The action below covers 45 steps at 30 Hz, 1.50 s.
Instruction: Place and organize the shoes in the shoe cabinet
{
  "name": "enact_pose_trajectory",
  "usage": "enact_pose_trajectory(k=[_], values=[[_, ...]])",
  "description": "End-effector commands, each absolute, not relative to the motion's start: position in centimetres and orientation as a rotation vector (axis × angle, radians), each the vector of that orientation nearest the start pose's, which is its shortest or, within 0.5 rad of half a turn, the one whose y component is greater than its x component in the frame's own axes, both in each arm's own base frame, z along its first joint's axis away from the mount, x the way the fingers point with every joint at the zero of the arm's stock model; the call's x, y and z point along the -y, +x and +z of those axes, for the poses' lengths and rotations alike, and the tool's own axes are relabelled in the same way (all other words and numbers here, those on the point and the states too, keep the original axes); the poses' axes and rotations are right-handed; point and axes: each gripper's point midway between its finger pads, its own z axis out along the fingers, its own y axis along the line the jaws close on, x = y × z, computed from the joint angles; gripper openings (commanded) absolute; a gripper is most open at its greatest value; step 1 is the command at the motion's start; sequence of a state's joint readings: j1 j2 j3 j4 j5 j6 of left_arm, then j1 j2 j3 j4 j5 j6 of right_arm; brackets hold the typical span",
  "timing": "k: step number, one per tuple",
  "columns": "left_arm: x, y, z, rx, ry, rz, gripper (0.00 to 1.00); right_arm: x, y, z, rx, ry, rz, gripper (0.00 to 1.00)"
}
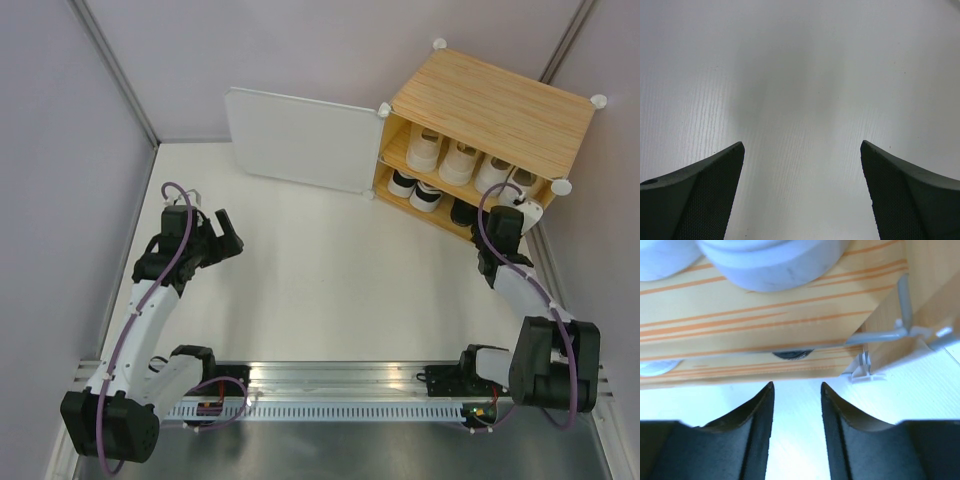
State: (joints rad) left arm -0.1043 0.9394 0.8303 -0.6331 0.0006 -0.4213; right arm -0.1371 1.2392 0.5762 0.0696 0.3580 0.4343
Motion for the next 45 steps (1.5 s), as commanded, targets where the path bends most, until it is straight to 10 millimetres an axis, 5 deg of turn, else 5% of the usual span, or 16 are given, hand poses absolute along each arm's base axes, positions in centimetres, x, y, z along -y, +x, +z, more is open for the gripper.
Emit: enact_pose_trajectory(k=[1, 3, 15, 19, 25, 36, 45], values=[[4.4, 27.4, 17.0, -2.259, -0.322, -0.254, 1.0, 8.9, 33.4, 14.0, -1.896, 0.882, -0.114, 0.48], [4.4, 27.4, 17.0, -2.259, -0.322, -0.254, 1.0, 7.8, 32.7, 14.8, -1.941, 0.866, -0.063, 0.53], [5.4, 27.5, 18.2, -2.227, -0.265, -0.321, 1.0, 3.0, 29.0, 29.6, -1.772, 0.623, 0.219, 0.88], [6.2, 27.8, 20.9, -2.173, -0.248, -0.382, 1.0, 1.6, 27.1, 34.2, -1.704, 0.519, 0.269, 0.95], [6.8, 28.1, 24.7, -2.111, -0.232, -0.429, 1.0, -0.5, 24.9, 38.0, -1.652, 0.382, 0.298, 0.98], [6.2, 30.1, 31.1, -2.038, -0.18, -0.373, 1.0, -5.7, 22.1, 39.2, -1.606, 0.06, 0.406, 0.98], [5.8, 35.2, 36.5, -1.956, -0.214, -0.333, 1.0, -8.7, 21.2, 37.6, -1.589, -0.111, 0.498, 0.98]])
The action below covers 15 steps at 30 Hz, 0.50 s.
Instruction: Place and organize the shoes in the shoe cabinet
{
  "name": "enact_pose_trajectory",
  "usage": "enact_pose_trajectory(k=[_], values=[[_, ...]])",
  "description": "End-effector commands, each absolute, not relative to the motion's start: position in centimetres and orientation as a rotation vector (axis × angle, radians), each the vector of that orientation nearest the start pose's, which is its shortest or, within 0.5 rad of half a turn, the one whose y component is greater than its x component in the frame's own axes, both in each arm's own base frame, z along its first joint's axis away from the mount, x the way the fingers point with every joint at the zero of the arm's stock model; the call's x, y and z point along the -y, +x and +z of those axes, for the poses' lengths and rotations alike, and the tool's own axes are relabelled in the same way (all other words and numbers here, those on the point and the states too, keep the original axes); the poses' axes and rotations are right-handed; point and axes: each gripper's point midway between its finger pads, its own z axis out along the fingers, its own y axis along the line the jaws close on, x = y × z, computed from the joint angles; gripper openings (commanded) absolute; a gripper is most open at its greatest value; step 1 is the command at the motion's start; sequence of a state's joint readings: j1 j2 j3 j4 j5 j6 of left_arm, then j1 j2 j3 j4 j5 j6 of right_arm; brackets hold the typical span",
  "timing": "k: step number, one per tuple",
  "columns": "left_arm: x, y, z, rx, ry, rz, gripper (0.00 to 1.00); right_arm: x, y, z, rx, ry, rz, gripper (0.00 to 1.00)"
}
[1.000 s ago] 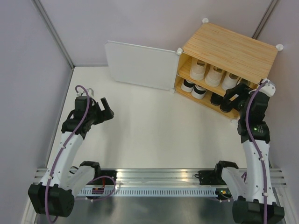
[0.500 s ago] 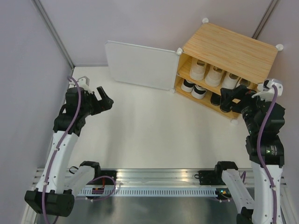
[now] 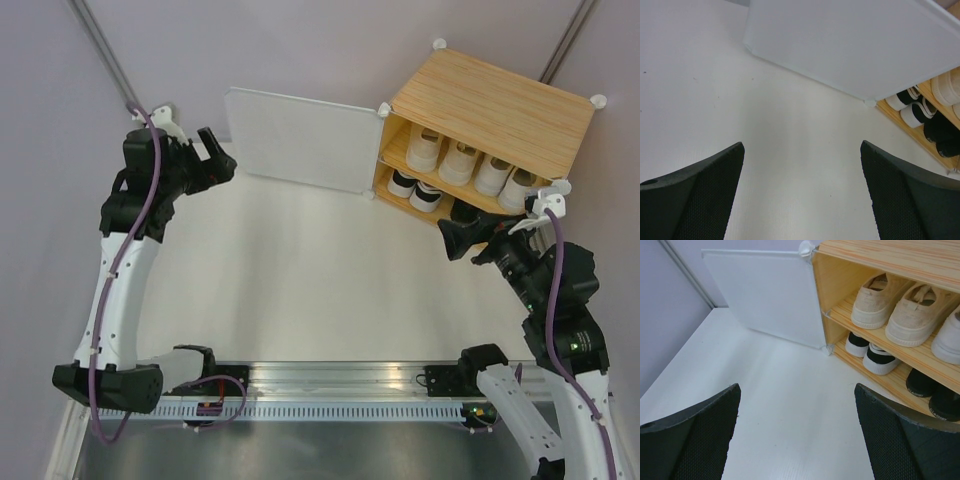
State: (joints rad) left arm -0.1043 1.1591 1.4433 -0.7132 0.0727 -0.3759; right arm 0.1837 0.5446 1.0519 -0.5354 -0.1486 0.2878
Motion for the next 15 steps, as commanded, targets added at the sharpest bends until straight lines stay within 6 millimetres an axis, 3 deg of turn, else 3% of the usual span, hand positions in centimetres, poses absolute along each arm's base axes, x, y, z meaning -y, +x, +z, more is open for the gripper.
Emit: enact_pose_trajectory(k=[1, 2, 4, 9, 10, 12, 13, 15], values=[[5.8, 35.8, 37.9, -1.926, -0.214, -0.336, 1.0, -8.8, 21.3, 37.1, -1.594, -0.123, 0.496, 0.98], [5.8, 36.9, 37.7, -1.936, -0.22, -0.328, 1.0, -9.0, 21.3, 36.9, -1.595, -0.132, 0.501, 0.98], [5.6, 38.3, 39.6, -1.884, -0.228, -0.318, 1.0, -9.4, 21.4, 36.4, -1.597, -0.16, 0.514, 0.98], [5.6, 42.9, 41.5, -1.796, -0.241, -0.31, 1.0, -10.8, 21.2, 35.4, -1.591, -0.242, 0.563, 0.97], [5.8, 44.1, 42.9, -1.732, -0.231, -0.318, 1.0, -11.1, 21.1, 35.3, -1.588, -0.261, 0.571, 0.97], [6.0, 46.2, 43.0, -1.7, -0.215, -0.322, 1.0, -11.4, 21.1, 34.8, -1.593, -0.276, 0.58, 0.97], [6.2, 47.1, 44.2, -1.645, -0.2, -0.329, 1.0, -11.6, 21.0, 34.7, -1.592, -0.287, 0.595, 0.97], [6.3, 48.5, 44.7, -1.6, -0.172, -0.321, 1.0, -12.0, 20.8, 34.5, -1.588, -0.305, 0.619, 0.97]])
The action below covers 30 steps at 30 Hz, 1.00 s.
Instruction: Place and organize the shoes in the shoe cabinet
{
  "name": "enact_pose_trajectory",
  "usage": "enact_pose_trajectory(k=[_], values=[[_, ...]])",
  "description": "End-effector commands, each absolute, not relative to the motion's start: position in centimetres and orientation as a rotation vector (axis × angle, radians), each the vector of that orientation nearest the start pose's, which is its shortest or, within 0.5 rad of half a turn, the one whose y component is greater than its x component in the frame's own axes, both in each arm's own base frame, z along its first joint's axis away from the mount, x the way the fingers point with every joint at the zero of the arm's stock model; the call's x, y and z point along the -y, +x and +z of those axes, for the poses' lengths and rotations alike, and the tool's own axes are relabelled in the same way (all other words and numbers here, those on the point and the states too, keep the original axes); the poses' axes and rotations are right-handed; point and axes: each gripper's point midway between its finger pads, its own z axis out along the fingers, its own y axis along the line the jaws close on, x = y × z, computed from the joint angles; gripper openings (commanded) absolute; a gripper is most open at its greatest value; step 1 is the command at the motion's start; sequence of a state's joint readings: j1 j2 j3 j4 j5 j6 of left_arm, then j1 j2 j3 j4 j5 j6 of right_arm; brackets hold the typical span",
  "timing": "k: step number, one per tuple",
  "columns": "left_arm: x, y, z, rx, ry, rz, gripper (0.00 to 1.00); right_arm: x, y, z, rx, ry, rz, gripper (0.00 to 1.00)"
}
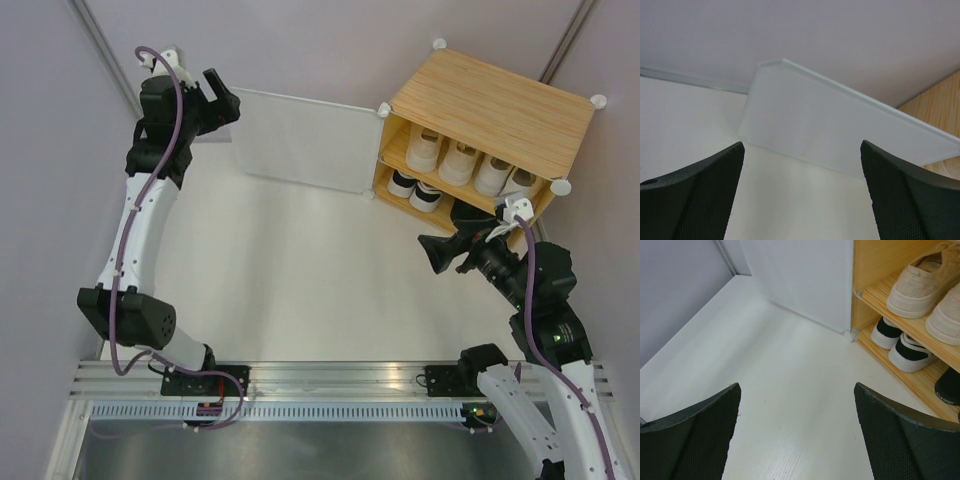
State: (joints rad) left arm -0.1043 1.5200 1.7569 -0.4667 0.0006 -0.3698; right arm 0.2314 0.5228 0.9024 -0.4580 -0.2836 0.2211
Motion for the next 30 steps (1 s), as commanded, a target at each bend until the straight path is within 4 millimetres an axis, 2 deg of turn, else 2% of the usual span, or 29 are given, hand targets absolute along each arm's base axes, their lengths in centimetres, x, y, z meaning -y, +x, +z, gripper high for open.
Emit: enact_pose_trajectory(k=[1, 3, 4, 6, 8, 10, 11, 13, 14, 15, 16, 17, 18, 20, 23, 30], values=[[6.4, 49.8, 44.9, -1.564, -0.164, -0.321, 1.0, -12.4, 20.6, 34.1, -1.592, -0.326, 0.639, 0.97], [6.1, 51.2, 44.9, -1.537, -0.153, -0.304, 1.0, -12.6, 20.4, 33.5, -1.598, -0.338, 0.651, 0.97], [6.4, 52.4, 43.9, -1.549, -0.134, -0.319, 1.0, -12.7, 20.3, 33.3, -1.602, -0.345, 0.657, 0.97], [5.9, 53.6, 44.6, -1.511, -0.115, -0.323, 1.0, -12.9, 20.2, 32.8, -1.607, -0.361, 0.667, 0.97], [4.9, 55.7, 43.0, -1.525, -0.126, -0.316, 1.0, -13.2, 20.3, 32.4, -1.613, -0.371, 0.676, 0.97], [4.4, 57.0, 42.9, -1.512, -0.132, -0.313, 1.0, -13.3, 20.6, 31.8, -1.629, -0.371, 0.686, 0.96], [3.8, 58.2, 41.8, -1.514, -0.137, -0.312, 1.0, -13.6, 20.8, 31.3, -1.644, -0.377, 0.696, 0.97], [3.7, 59.3, 42.2, -1.476, -0.13, -0.335, 1.0, -13.9, 21.0, 30.7, -1.662, -0.385, 0.715, 0.97], [3.6, 60.4, 40.9, -1.491, -0.147, -0.353, 1.0, -14.0, 21.1, 30.5, -1.674, -0.383, 0.723, 0.97], [3.9, 60.7, 41.7, -1.471, -0.138, -0.376, 1.0, -14.1, 21.2, 30.1, -1.684, -0.385, 0.728, 0.96], [2.1, 61.4, 41.4, -1.47, -0.177, -0.381, 1.0, -14.1, 21.3, 29.9, -1.688, -0.382, 0.731, 0.97], [1.4, 62.4, 40.3, -1.484, -0.192, -0.392, 1.0, -14.2, 21.4, 29.6, -1.696, -0.382, 0.731, 0.96], [1.7, 62.7, 41.1, -1.469, -0.173, -0.43, 1.0, -14.2, 21.6, 29.4, -1.699, -0.38, 0.731, 0.96], [1.4, 63.4, 40.9, -1.471, -0.2, -0.493, 1.0, -14.3, 21.8, 29.1, -1.712, -0.373, 0.736, 0.96], [2.1, 64.1, 39.9, -1.492, -0.196, -0.6, 0.97, -14.5, 22.1, 29.0, -1.714, -0.372, 0.747, 0.96], [5.0, 62.7, 38.3, -1.573, -0.105, -0.765, 0.93, -14.6, 22.0, 28.8, -1.714, -0.359, 0.762, 0.96]])
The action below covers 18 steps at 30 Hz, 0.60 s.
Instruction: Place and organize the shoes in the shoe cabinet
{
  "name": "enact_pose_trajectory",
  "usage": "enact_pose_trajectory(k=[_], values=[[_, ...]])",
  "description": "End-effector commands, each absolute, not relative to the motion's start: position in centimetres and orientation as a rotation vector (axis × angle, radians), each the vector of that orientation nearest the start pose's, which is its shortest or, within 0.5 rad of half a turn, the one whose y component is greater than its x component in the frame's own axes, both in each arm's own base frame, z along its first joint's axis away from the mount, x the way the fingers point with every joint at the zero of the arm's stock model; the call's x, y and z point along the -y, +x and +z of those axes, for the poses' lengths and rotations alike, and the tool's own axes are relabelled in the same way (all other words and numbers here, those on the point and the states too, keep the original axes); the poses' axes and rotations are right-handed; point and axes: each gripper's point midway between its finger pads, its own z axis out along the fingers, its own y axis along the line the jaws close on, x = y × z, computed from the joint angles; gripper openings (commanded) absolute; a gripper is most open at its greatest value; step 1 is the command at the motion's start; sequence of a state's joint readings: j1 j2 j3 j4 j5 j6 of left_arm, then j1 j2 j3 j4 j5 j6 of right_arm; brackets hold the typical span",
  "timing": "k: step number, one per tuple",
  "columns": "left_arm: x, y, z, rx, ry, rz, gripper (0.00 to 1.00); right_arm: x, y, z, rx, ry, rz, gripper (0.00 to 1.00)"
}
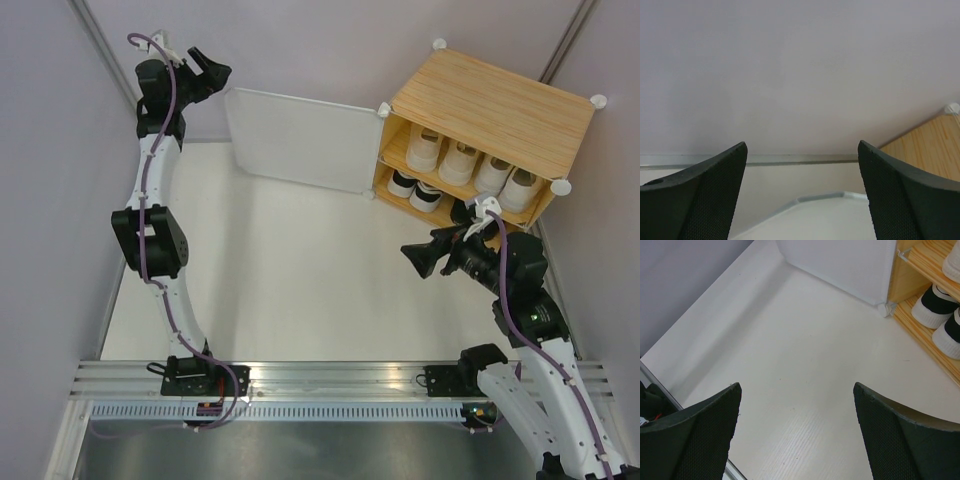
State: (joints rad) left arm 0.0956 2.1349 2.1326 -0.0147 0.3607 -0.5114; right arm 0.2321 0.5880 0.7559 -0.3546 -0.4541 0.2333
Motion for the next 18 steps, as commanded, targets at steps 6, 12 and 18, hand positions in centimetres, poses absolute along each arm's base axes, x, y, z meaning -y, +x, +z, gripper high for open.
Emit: enact_pose_trajectory(k=[6, 12, 18], values=[[7.5, 61.2, 37.2, -1.626, 0.001, -0.917, 0.91, -14.4, 21.4, 28.9, -1.708, -0.358, 0.759, 0.95], [9.0, 58.9, 35.7, -1.702, 0.071, -1.011, 0.88, -14.1, 20.3, 29.2, -1.698, -0.35, 0.765, 0.95], [10.2, 54.7, 35.3, -1.743, 0.135, -1.07, 0.87, -13.3, 18.7, 29.9, -1.67, -0.344, 0.736, 0.95]])
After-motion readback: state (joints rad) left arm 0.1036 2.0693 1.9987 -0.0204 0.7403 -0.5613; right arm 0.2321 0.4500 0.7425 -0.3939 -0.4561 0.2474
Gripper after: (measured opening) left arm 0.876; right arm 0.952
